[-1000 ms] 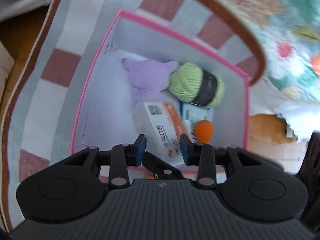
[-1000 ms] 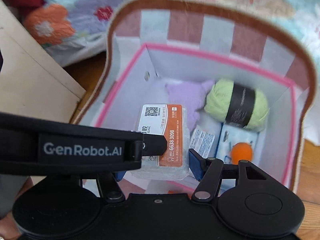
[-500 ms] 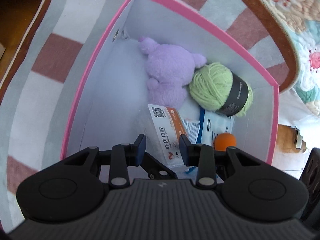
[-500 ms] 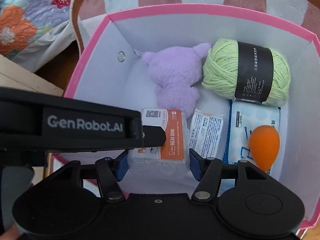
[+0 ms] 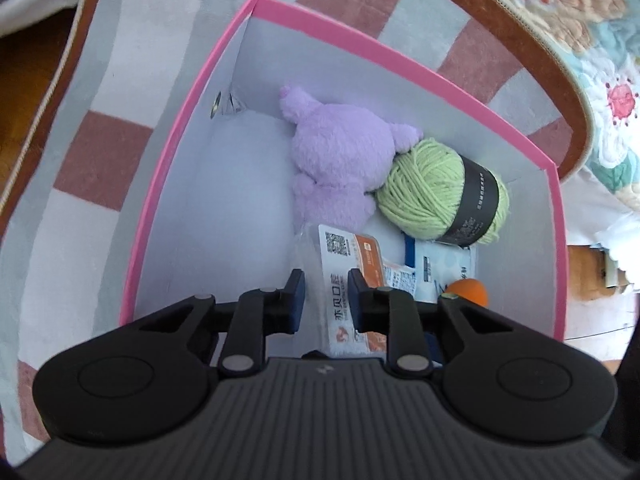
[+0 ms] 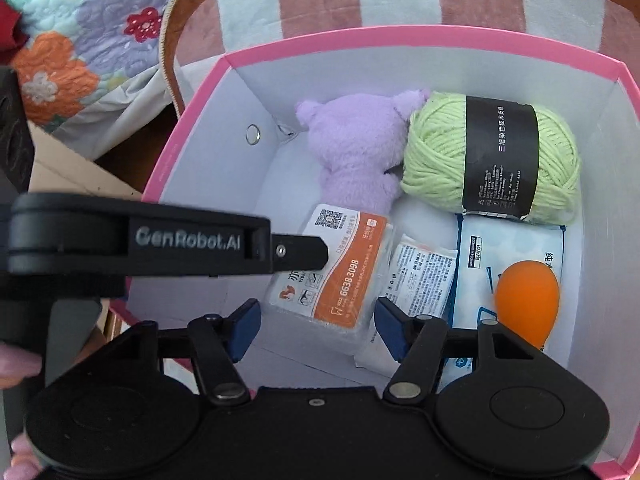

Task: Organize objects
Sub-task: 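Open the left tool to release the pack beside the bear, then move the left tool to the gold-capped foundation bottle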

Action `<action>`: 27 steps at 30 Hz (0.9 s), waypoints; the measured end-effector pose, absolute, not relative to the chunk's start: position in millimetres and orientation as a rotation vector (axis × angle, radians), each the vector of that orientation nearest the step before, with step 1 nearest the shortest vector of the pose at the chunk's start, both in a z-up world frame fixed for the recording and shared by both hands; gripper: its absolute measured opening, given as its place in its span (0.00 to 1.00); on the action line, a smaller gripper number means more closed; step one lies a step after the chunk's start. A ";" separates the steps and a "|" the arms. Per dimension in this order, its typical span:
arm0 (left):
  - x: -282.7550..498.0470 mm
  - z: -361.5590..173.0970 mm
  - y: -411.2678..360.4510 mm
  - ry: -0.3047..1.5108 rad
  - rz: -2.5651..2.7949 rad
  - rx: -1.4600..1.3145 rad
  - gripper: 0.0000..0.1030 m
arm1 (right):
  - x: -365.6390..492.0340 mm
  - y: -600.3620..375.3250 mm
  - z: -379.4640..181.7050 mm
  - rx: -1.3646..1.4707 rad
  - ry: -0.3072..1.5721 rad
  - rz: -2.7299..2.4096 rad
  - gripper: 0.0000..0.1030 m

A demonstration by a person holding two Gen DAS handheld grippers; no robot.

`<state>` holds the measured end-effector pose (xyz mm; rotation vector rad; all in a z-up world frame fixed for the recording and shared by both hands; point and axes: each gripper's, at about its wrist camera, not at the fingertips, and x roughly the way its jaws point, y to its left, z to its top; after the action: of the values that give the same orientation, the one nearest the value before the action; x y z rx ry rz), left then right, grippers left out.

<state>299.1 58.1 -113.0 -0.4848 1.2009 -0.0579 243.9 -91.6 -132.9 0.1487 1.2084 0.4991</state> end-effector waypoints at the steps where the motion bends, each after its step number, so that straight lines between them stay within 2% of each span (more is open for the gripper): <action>1: 299.0 -111.7 56.4 1.193 -0.049 -0.467 0.21 | 241.7 -91.0 -132.7 0.132 1.193 0.500 0.66; 5: 297.5 -106.2 55.3 1.146 -0.022 -0.426 0.21 | 247.0 -76.5 -136.6 0.121 1.162 0.470 0.66; 9: 290.8 -95.9 59.2 1.127 -0.020 -0.439 0.27 | 253.6 -73.8 -139.0 0.154 1.200 0.424 0.67; 10: 287.5 -89.7 58.2 1.120 -0.019 -0.414 0.31 | 251.2 -78.3 -135.0 0.173 1.192 0.431 0.67; 13: 273.1 -67.3 54.3 1.119 -0.037 -0.348 0.42 | 238.5 -98.4 -115.4 0.216 1.147 0.445 0.67; 19: 236.6 -19.4 37.0 1.080 -0.085 -0.273 0.47 | 204.3 -138.6 -67.5 0.242 1.068 0.481 0.67; 27: 174.2 42.7 31.0 1.089 -0.094 -0.181 0.50 | 148.4 -150.4 -12.6 0.134 1.027 0.568 0.67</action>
<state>174.2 31.0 42.7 -0.1808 1.0891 -0.0940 148.4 -150.4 -12.6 0.1342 1.0269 0.5683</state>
